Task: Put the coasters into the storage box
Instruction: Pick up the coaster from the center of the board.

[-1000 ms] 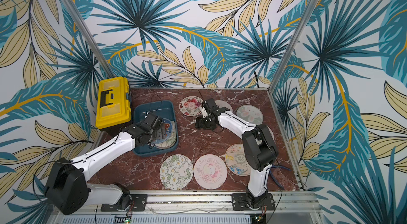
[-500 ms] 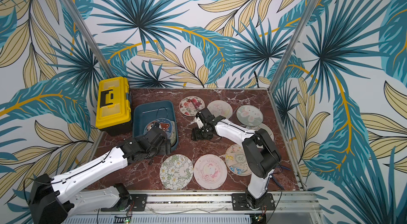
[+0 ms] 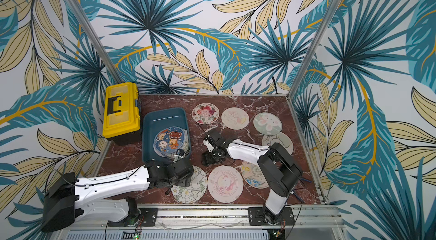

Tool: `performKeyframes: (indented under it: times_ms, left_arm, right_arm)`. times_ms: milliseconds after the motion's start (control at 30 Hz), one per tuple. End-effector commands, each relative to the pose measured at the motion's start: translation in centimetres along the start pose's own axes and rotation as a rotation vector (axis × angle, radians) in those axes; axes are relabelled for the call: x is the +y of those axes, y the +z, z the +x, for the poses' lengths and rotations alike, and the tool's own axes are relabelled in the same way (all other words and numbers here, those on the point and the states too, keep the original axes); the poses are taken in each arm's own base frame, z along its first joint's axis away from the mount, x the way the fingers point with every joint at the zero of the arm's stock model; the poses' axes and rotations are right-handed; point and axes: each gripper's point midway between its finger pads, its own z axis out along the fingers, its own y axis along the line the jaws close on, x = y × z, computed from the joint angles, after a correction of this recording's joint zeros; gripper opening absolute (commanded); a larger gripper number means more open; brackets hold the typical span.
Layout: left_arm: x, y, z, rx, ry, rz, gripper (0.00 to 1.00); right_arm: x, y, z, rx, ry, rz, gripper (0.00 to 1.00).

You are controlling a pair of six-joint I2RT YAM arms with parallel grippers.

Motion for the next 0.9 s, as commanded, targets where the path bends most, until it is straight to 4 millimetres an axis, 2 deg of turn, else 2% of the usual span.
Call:
performKeyframes:
  times_ms: [0,167,367,433,600,867]
  left_arm:
    - [1.3,0.7,1.1,0.004,0.002,-0.052,0.90]
    - [2.1,1.7,2.6,0.022,0.007,-0.068,0.90]
    - [2.1,2.7,4.0,0.048,0.040,-0.081,0.90]
    - [1.9,3.0,4.1,0.050,0.046,-0.087,0.90]
    - [1.2,4.1,4.5,0.059,0.058,-0.089,0.90]
    - [2.0,5.6,5.7,0.081,0.046,-0.145,0.90]
  right_arm:
    - [0.6,-0.1,0.4,-0.020,-0.006,-0.007,0.64]
    - [1.7,0.2,1.5,0.007,-0.040,-0.028,0.64]
    - [1.7,0.3,2.8,0.046,-0.047,-0.021,0.64]
    - [2.5,0.6,3.7,0.065,-0.071,-0.026,0.63]
    - [2.8,0.9,4.4,0.086,-0.073,-0.029,0.62]
    - [3.7,1.5,5.3,0.121,-0.076,-0.047,0.59]
